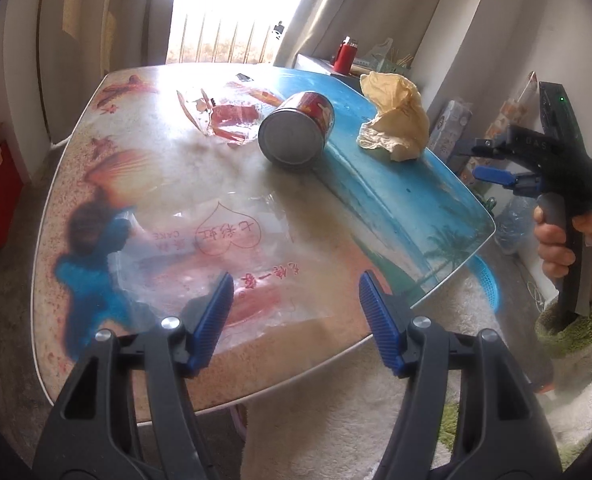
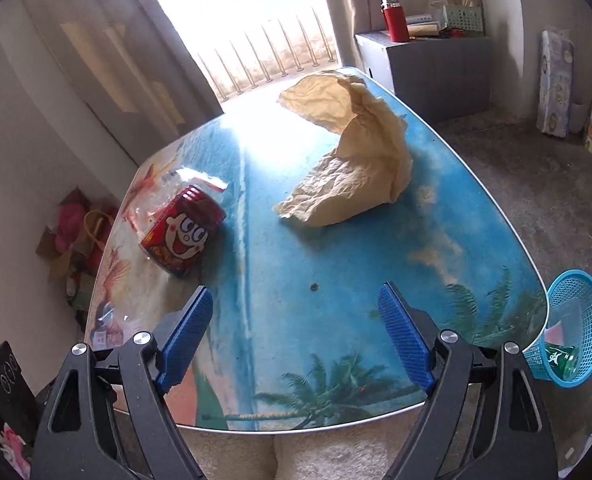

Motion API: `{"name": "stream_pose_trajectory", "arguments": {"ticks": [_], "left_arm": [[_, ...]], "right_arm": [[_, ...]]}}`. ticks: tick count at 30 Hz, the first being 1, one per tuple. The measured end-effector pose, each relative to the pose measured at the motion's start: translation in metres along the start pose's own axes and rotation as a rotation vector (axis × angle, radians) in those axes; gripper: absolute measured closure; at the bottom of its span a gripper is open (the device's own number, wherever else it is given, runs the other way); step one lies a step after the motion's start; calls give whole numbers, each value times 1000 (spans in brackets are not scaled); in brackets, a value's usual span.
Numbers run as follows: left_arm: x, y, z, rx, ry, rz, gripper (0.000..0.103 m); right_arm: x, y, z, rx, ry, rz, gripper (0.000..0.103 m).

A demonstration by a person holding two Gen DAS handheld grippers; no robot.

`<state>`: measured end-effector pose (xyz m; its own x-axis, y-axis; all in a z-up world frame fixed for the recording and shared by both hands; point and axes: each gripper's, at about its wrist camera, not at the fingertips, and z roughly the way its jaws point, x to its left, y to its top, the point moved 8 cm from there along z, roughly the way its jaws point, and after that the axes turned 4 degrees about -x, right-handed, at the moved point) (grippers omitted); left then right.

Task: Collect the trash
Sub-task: 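Move both tools back toward the table, then close the right tool on the crumpled brown paper bag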

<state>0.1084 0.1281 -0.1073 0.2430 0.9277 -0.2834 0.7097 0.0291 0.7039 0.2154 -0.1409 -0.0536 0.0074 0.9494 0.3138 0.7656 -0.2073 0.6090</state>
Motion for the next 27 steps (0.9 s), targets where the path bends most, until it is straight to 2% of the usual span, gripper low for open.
{"name": "stream_pose_trajectory", "arguments": {"ticks": [4, 9, 14, 18, 19, 20, 21, 22, 23, 27], "left_arm": [[5, 3, 15, 13, 12, -13, 42], [18, 17, 32, 5, 58, -19, 42], [29, 36, 33, -26, 82, -52, 42], [26, 51, 19, -76, 84, -37, 42], [25, 53, 15, -86, 85, -35, 42], [24, 55, 10, -96, 84, -33, 42], [22, 57, 4, -105, 83, -31, 42], [20, 59, -2, -117, 82, -28, 42], [17, 61, -8, -129, 79, -24, 42], [-4, 67, -25, -160, 20, -9, 42]], "right_arm": [[-21, 36, 15, -27, -63, 14, 21], [-22, 81, 36, -74, -99, -11, 21], [-18, 121, 55, -114, -82, -25, 27], [-12, 141, 82, -100, -84, -80, 31], [-12, 142, 91, -82, -89, -95, 38], [-13, 141, 99, -62, -99, -105, 50], [-13, 139, 106, -38, -99, -114, 58], [-12, 136, 110, -19, -89, -120, 75], [-10, 132, 110, -11, -68, -123, 84], [5, 109, 92, -14, 1, -172, 93]]}}
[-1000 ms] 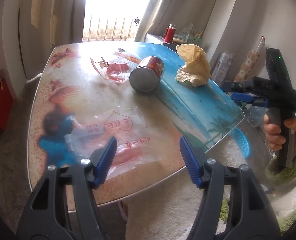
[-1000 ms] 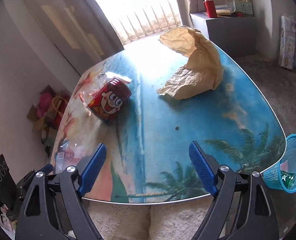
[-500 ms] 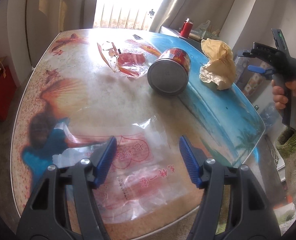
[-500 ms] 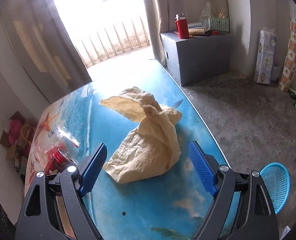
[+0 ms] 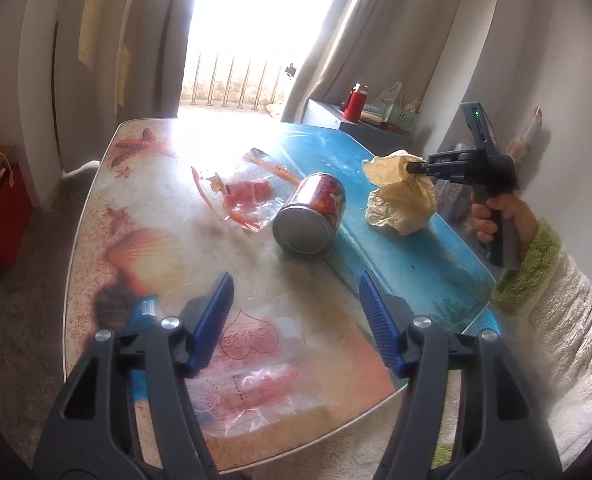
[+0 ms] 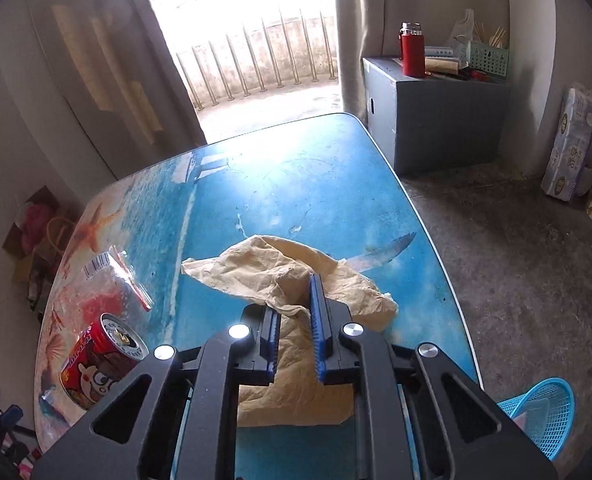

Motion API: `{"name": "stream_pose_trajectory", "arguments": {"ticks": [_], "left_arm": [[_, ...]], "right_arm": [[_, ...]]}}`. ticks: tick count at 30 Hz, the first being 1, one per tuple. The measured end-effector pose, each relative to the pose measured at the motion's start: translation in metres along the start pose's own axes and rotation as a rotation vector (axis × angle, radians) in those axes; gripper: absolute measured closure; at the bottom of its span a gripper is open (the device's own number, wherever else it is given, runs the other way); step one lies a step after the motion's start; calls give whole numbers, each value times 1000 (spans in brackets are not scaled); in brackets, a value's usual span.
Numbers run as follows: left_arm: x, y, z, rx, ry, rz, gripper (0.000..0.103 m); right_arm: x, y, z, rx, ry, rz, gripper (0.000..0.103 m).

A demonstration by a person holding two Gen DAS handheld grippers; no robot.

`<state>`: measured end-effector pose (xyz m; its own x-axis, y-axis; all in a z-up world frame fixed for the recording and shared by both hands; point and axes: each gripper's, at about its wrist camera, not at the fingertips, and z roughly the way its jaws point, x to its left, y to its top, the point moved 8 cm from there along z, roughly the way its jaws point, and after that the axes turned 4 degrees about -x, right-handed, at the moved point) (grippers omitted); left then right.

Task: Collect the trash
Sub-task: 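Close the right tool on the crumpled brown paper bag, then lift the paper bag with the right tool while the left tool hovers beside it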

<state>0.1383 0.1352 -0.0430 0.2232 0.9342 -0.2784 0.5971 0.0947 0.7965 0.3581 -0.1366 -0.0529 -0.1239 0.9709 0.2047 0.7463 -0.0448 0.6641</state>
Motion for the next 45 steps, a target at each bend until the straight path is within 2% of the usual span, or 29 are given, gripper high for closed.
{"name": "stream_pose_trajectory", "arguments": {"ticks": [7, 12, 18, 21, 26, 30, 31, 33, 35, 37, 40, 43, 45], "left_arm": [[-60, 1, 22, 51, -169, 24, 42], [-96, 10, 50, 77, -244, 3, 59], [-116, 12, 92, 127, -249, -34, 80], [-124, 5, 108, 170, -262, -50, 82], [-137, -22, 128, 253, -262, -10, 86], [-136, -47, 144, 321, -236, -2, 92], [-136, -51, 147, 336, -233, -3, 92], [-136, -60, 154, 358, -219, 2, 95], [-135, -62, 156, 352, -210, 8, 97], [-136, -62, 157, 351, -205, 18, 97], [-138, -62, 157, 342, -189, 59, 99], [-142, -61, 157, 329, -167, 118, 99], [-145, -62, 156, 320, -151, 157, 99]], "right_arm": [[7, -55, -20, 64, 72, 5, 96], [11, -94, -16, 132, 124, 23, 96], [18, -126, -26, 188, 222, 61, 96], [21, -138, -39, 206, 275, 84, 96], [25, -162, -63, 227, 363, 142, 96], [17, -174, -75, 216, 338, 140, 93], [13, -176, -78, 215, 330, 142, 91], [7, -176, -86, 211, 336, 148, 79], [0, -172, -95, 185, 321, 138, 60], [-9, -166, -107, 142, 305, 134, 51], [-26, -160, -110, 113, 285, 200, 49], [-39, -165, -94, 152, 236, 254, 49], [-37, -170, -82, 182, 238, 273, 49]]}}
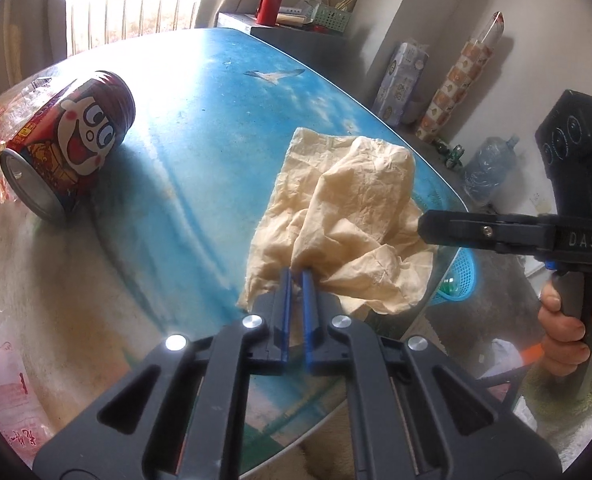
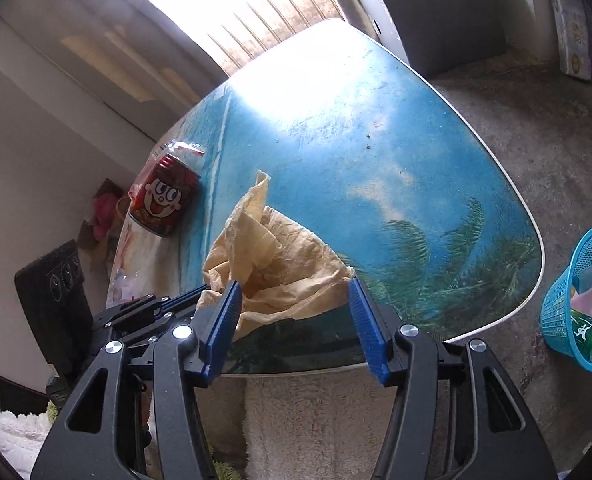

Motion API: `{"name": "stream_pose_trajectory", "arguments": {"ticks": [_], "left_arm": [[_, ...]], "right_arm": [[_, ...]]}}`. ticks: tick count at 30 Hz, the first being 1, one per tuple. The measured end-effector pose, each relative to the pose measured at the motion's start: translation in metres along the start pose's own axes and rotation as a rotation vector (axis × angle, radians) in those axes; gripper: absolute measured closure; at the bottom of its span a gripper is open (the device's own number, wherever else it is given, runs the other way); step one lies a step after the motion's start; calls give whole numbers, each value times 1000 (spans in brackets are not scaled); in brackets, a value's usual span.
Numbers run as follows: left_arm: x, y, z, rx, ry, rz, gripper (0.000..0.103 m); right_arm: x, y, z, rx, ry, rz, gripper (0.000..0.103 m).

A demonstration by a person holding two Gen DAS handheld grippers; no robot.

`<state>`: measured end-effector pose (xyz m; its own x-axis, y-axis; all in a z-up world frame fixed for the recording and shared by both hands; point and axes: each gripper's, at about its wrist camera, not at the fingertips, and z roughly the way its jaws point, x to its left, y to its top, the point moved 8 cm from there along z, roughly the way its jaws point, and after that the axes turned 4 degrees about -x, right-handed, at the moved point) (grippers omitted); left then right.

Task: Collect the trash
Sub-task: 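Lift the paper bag with the right tool while the left tool hovers beside it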

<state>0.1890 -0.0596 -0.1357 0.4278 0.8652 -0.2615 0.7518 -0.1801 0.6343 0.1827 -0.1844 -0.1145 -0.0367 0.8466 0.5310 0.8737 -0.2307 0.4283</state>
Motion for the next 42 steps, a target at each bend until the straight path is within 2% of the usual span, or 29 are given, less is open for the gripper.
{"name": "stream_pose_trajectory", "arguments": {"ticks": [1, 3, 5, 7, 11, 14, 19, 26, 31, 35, 38, 42], "left_arm": [[-1, -1, -1, -2, 10, 17, 99], [-3, -1, -1, -6, 24, 38, 99], [-4, -1, -1, -10, 29, 48, 99], [-3, -1, -2, -15, 30, 55, 99], [-2, -2, -3, -23, 21, 61, 99], [-2, -4, -5, -29, 15, 67, 100], [-1, -5, -7, -33, -5, 66, 100], [10, -12, -15, -17, -79, 1, 100], [19, -23, -30, -9, -57, -10, 100], [28, -27, -48, -37, -45, -25, 98], [34, -27, -62, -68, -30, -26, 90], [38, -18, -81, -127, -40, -39, 88]], "right_arm": [[0, -1, 4, 9, 1, 9, 50], [0, -1, 9, 11, 10, 22, 61], [0, -1, 12, 20, 61, 70, 80], [1, 0, 13, 19, 111, 115, 88], [17, 7, 4, -10, 250, 153, 91], [42, 11, -1, -13, 353, 124, 92], [68, 9, 15, 74, 414, 80, 92], [84, 7, 47, 195, 342, 37, 92], [77, 1, 62, 240, 285, 41, 92], [68, -12, 75, 273, 250, 71, 92], [68, -14, 78, 264, 250, 74, 92], [71, -13, 81, 261, 232, 53, 92]]}}
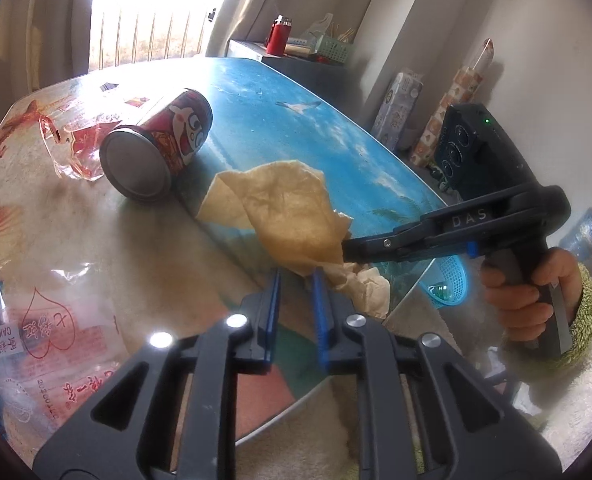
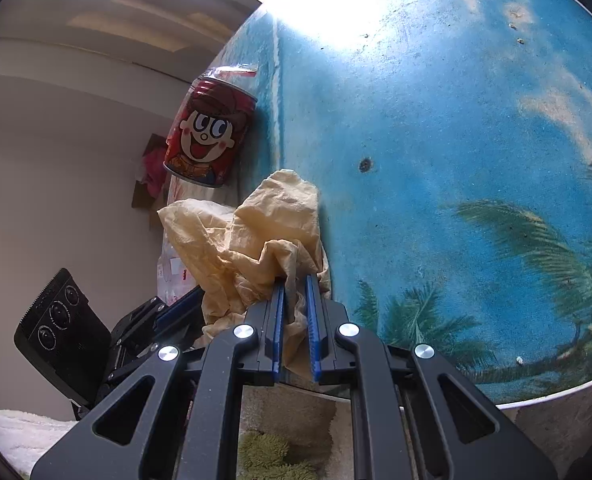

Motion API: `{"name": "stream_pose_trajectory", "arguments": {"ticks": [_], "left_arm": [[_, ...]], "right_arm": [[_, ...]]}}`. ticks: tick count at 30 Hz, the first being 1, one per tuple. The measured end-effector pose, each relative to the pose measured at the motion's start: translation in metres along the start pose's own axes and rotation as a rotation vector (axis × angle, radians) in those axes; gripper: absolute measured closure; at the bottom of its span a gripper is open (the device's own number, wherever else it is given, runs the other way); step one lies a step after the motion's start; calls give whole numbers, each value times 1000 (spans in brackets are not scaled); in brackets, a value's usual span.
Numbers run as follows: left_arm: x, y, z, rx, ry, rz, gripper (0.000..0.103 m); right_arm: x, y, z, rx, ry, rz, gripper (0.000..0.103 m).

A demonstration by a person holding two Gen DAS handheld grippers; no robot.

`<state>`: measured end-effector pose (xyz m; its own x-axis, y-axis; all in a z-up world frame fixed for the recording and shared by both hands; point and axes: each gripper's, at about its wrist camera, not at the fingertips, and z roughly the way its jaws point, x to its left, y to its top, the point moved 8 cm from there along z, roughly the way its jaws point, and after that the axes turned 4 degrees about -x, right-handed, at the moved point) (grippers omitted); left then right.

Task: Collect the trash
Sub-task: 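Lift the paper bag with the right tool while the left tool hovers beside it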

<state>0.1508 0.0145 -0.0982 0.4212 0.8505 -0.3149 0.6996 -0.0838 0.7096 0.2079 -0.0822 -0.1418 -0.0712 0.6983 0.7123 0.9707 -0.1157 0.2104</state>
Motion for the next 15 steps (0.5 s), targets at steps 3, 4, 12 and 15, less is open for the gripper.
{"name": "stream_pose_trajectory", "arguments": {"ticks": [3, 4, 12, 15], "left_arm": [[-1, 10, -2, -36, -35, -24, 87], [-2, 13, 0, -45, -51, -29, 87], [-7, 4, 35, 21, -109, -71, 88], [-13, 1, 41, 40, -100, -35, 88]], "right_arm": [[2, 1, 3, 0, -9, -14, 92], [2, 0, -3, -1, -7, -12, 92], [-6, -5, -12, -16, 56, 33, 90], [-9, -6, -15, -15, 92, 60, 87]]}}
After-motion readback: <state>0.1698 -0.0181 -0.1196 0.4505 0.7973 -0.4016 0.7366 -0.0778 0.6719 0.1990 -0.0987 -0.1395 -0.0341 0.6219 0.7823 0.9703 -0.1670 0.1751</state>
